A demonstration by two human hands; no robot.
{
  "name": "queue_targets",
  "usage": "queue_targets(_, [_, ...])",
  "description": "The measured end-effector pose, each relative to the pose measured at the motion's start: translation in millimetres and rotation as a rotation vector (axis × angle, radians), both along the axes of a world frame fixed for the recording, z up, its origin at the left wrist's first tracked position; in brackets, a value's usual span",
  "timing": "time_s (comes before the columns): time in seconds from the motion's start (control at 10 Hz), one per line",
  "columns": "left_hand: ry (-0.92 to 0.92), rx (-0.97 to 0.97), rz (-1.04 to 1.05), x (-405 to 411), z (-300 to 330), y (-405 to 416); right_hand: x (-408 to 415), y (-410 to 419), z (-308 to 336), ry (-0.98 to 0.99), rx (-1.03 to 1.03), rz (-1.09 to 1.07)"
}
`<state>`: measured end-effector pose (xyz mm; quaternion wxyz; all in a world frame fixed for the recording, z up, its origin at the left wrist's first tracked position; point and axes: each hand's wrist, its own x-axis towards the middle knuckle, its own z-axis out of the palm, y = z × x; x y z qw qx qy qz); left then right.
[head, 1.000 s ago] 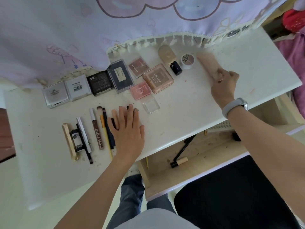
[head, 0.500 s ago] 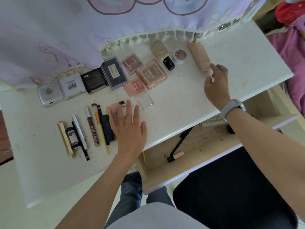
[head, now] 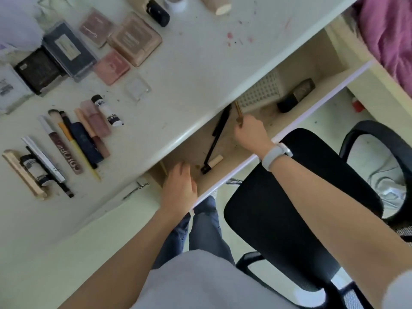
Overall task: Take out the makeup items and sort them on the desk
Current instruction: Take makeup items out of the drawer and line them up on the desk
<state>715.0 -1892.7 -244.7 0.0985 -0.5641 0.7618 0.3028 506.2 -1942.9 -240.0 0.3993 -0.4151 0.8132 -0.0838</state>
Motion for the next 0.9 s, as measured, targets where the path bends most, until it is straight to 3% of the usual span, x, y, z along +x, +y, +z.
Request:
queue_targets(0.2, [-0.268,0.02,0.094,-3,-27,-11,17,-31,-51,0.008,0.092,0.011])
queue_targets(0.4, [-0.202,0.082,0.162,-7,-43,-9,10,-30,-67,-0.106,0.108,-0.129])
queue_targets(0.5, [-0.091,0.022,0.1,-9,-38,-5,8,-29,-66,-0.158,0.119,-0.184])
queue_targets(0.7, [-0.112,-0.14,0.105,-7,-41,-9,7,-28,-71,-0.253,0.107,-0.289])
queue_targets(0.9, [-0.086,-0.055,0.103,-18,-57,-14,-2,-29,-65,-0.341,0.107,-0.458])
